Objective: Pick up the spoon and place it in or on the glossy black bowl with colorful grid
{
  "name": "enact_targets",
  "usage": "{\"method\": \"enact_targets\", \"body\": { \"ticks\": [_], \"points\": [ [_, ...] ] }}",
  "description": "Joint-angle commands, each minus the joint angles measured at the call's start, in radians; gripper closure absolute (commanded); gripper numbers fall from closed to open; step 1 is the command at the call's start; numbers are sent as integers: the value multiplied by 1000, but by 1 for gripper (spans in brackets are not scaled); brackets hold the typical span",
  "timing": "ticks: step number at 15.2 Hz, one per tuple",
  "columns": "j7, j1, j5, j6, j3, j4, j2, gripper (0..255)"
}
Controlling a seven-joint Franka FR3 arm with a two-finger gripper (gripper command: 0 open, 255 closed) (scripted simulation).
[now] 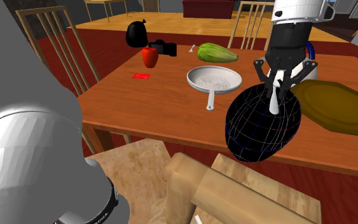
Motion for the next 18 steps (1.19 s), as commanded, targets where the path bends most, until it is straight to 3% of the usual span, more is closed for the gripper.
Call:
{"method": "enact_targets", "body": {
  "ticks": [1, 9, 10, 15, 18],
  "points": [
    [4, -2, -3, 27, -2, -20, 7, 255],
    [6, -2, -4, 37, -2, -26, 10, 255],
    [6, -2, -4, 37, -2, -26, 10, 0],
    [6, -2, -4, 37, -2, -26, 10, 0],
    [0, 8, 7, -62, 8, 60, -1, 0]
  ]
}}
